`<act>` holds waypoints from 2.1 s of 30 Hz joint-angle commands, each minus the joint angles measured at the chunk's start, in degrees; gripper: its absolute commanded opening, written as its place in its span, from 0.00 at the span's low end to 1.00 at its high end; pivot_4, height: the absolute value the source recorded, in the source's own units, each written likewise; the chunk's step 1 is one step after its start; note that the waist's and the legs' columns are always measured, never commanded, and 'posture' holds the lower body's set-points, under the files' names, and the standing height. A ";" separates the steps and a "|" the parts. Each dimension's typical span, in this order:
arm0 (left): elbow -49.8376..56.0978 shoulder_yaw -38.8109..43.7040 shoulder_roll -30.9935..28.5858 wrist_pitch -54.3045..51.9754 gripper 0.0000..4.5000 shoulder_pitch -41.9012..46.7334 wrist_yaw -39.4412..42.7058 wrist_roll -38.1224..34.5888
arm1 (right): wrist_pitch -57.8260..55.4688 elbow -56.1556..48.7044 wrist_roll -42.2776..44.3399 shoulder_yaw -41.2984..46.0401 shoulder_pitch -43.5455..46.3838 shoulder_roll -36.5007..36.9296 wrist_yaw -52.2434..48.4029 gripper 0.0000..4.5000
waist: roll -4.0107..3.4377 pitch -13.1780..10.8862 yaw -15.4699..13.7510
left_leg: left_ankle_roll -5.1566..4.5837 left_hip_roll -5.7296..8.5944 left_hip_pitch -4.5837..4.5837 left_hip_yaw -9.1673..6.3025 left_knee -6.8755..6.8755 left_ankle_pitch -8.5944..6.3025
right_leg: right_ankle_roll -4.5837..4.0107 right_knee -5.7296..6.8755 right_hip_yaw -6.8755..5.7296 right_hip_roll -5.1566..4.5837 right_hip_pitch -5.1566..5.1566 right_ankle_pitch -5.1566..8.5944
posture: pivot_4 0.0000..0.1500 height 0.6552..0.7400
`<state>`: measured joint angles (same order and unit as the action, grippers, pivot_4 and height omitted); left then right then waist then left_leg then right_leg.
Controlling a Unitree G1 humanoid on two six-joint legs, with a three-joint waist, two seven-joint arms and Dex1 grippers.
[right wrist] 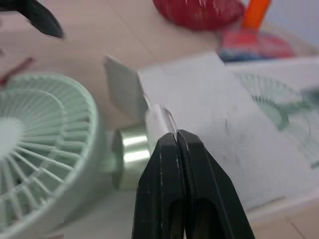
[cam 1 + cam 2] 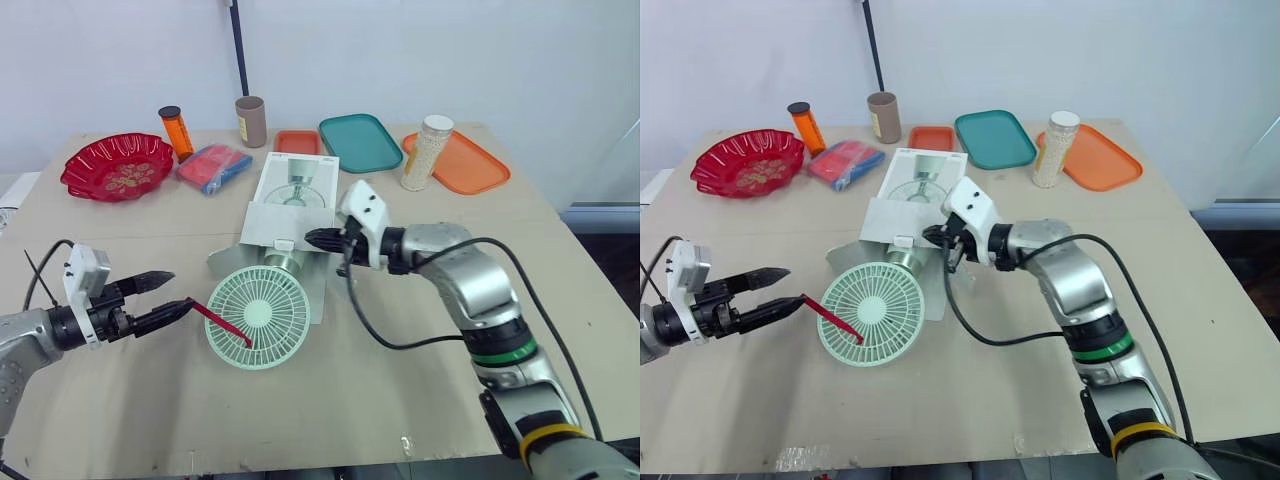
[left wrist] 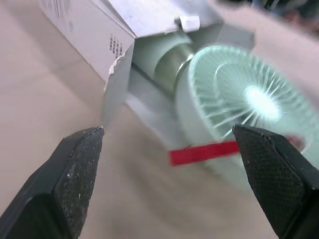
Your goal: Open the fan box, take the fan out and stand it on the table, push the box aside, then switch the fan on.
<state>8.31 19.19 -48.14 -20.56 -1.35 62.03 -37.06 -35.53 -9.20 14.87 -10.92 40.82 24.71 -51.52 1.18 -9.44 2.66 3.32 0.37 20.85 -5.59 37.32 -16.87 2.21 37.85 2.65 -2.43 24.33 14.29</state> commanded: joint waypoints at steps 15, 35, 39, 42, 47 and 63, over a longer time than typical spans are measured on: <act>-47.00 -9.22 1.89 94.16 0.98 22.79 4.50 28.46 | 3.62 -16.65 18.94 14.22 -21.84 23.31 -20.45 0.00 | -0.06 -0.12 -0.31 | -0.18 -0.04 0.18 0.01 0.26 -0.08 | 0.14 -0.25 -0.18 0.03 -0.11 -0.20 | 1.00 1.00; -44.62 -4.84 3.69 113.06 0.98 25.49 -29.31 67.13 | 5.96 -17.38 16.37 12.06 -25.72 23.99 -17.08 0.00 | -0.02 -0.11 -0.18 | -0.20 -0.03 0.21 -0.08 0.44 -0.07 | 0.19 -0.14 -0.19 0.10 -0.16 -0.22 | 1.00 1.00; -42.27 -2.80 4.90 113.06 0.98 25.56 -44.94 83.05 | 5.68 -17.95 16.32 11.66 -25.48 24.01 -15.89 0.00 | -0.02 -0.11 -0.28 | -0.20 -0.01 0.19 -0.07 0.45 -0.07 | 0.19 -0.10 -0.18 0.08 -0.16 -0.22 | 1.00 1.00; -40.24 -2.07 5.01 113.06 0.98 26.50 -55.95 94.52 | 5.23 -18.50 16.54 11.52 -25.46 24.10 -15.34 0.00 | -0.02 -0.11 -0.41 | -0.20 0.00 0.19 -0.07 0.45 -0.07 | 0.20 -0.08 -0.18 0.08 -0.17 -0.22 | 1.00 1.00; -33.67 -16.70 -2.45 99.58 0.98 25.49 -93.67 120.45 | 4.45 -20.32 18.04 12.18 -25.92 24.30 -15.21 0.00 | 0.04 -0.09 -0.50 | -0.20 0.00 0.20 -0.07 0.45 -0.07 | 0.20 -0.07 -0.19 0.06 -0.17 -0.22 | 1.00 1.00; -43.05 -56.18 -10.67 70.74 0.98 38.36 -137.96 134.89 | 4.85 -20.01 17.59 11.50 -25.75 24.70 -14.74 0.00 | 0.25 0.01 -0.90 | -0.21 0.18 0.20 -0.04 0.46 -0.08 | 0.31 0.20 -0.17 -0.08 -0.12 -0.15 | 1.00 1.00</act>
<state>-33.92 -35.53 -57.56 51.57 35.54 -73.81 99.41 -31.31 -27.80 31.80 0.16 14.33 48.86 -66.14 1.44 -9.43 1.76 3.11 0.55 21.05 -5.63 37.80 -16.95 2.52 38.05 2.48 -2.50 24.21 14.14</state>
